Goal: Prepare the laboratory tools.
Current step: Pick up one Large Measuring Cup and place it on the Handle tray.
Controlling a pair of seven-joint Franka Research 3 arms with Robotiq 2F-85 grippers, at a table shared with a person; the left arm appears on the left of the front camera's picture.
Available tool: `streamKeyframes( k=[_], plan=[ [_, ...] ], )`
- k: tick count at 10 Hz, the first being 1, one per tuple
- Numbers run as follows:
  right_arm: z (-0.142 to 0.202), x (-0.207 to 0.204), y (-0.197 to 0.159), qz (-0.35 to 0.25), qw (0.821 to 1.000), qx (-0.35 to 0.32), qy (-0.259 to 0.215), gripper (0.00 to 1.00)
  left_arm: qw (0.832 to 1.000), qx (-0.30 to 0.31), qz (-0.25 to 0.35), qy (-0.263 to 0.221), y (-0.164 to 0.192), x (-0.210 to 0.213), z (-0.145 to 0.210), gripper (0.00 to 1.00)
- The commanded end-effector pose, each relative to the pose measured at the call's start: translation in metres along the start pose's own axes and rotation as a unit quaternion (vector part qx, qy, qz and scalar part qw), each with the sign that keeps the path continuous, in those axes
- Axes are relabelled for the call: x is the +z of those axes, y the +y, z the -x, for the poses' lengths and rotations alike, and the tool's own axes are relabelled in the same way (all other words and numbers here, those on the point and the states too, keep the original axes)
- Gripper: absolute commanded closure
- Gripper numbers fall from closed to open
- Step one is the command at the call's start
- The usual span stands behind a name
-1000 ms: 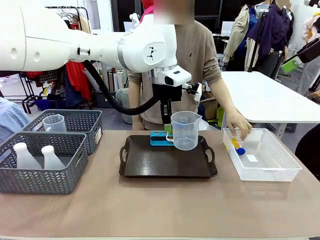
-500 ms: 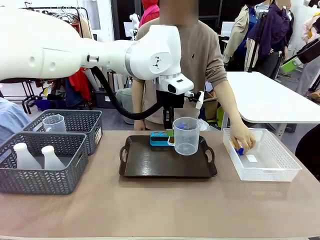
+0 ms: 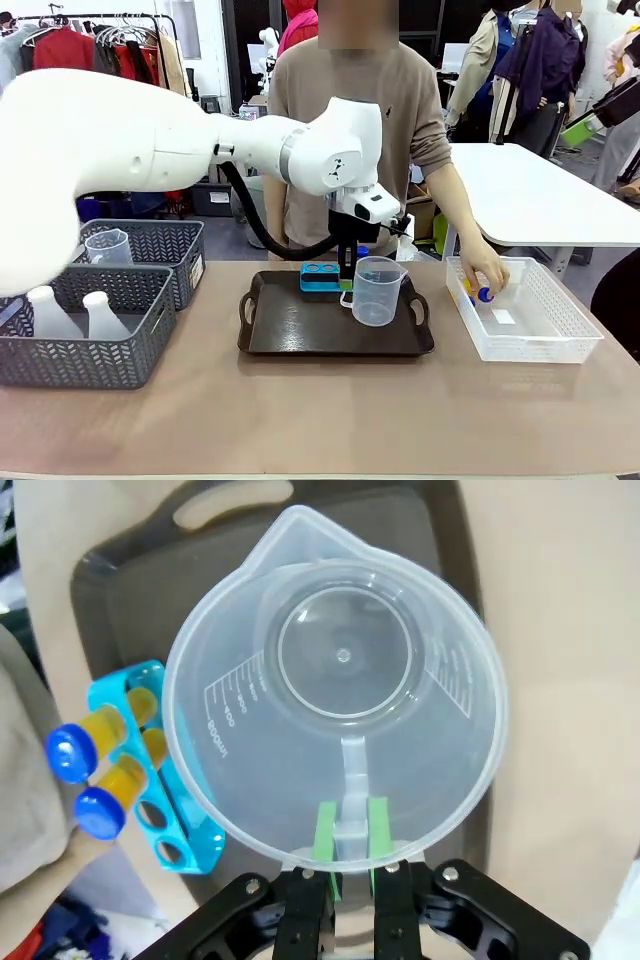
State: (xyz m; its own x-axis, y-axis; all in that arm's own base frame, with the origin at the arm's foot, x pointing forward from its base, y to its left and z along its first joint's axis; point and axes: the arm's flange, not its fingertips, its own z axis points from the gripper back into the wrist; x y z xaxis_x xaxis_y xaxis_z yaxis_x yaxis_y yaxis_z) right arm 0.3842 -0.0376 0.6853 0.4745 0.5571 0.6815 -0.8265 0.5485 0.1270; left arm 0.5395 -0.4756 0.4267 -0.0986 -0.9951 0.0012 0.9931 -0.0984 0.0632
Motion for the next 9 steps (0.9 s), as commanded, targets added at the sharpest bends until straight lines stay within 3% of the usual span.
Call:
streamKeyframes(
  k=[1,7,8,9],
  plan=[
    [-0.001,0.0,0.001,-0.004,1.0,0.005,-0.008,0.0,1.0,0.018,-0.001,0.008,0.013,-0.005,-0.01,1.0],
    [-0.001,0.0,0.001,-0.004,1.0,0.005,-0.008,0.0,0.999,0.038,0.001,0.017,0.021,-0.026,-0.004,1.0],
    [-0.001,0.0,0.001,-0.004,1.0,0.005,-0.008,0.0,0.999,0.042,0.001,0.018,0.022,-0.028,-0.005,0.96],
    [-0.001,0.0,0.001,-0.004,1.0,0.005,-0.008,0.0,0.999,0.044,0.002,0.021,0.022,-0.029,-0.006,0.77]
  ],
)
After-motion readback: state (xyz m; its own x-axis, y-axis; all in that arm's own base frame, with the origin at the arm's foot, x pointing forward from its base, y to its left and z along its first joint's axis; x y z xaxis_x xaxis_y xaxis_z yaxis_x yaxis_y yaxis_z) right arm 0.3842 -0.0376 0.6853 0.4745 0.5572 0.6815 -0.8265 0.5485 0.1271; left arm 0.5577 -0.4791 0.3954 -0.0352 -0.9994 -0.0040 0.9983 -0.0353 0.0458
